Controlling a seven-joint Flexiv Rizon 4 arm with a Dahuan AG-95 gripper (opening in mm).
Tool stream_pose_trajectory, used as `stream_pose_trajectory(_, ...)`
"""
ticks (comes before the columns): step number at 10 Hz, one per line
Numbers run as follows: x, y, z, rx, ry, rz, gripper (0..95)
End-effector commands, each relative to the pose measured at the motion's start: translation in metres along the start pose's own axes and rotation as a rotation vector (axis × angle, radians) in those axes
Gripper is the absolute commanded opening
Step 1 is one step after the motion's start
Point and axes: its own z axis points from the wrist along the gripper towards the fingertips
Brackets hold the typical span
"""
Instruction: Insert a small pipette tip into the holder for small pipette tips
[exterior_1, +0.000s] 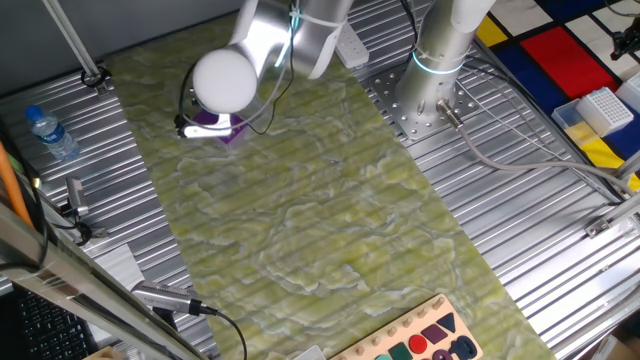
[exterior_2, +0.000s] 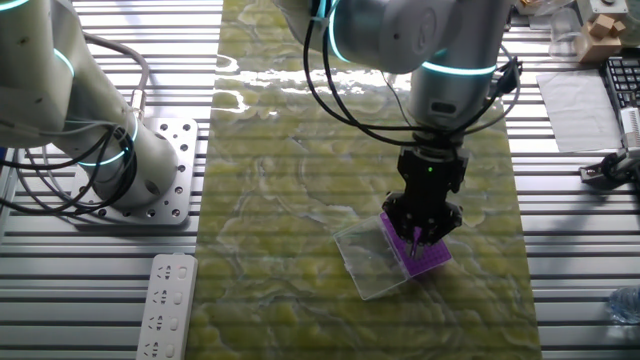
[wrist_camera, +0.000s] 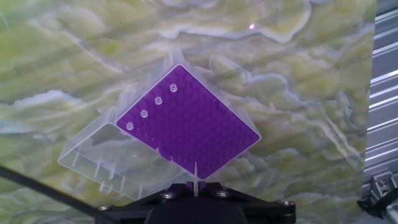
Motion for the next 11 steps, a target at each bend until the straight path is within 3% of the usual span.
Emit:
stream_pose_trajectory(1, -0.0003, -0.0018, 0.0007, 0.006, 0.002, -0.027, 0.0)
stream_pose_trajectory(4, -0.0002, -0.0018, 0.0007, 0.018, 0.043, -0.083, 0.0)
stream_pose_trajectory(11, -0.0003, -0.0017, 0.0020, 0.028, 0.051, -0.104, 0.0)
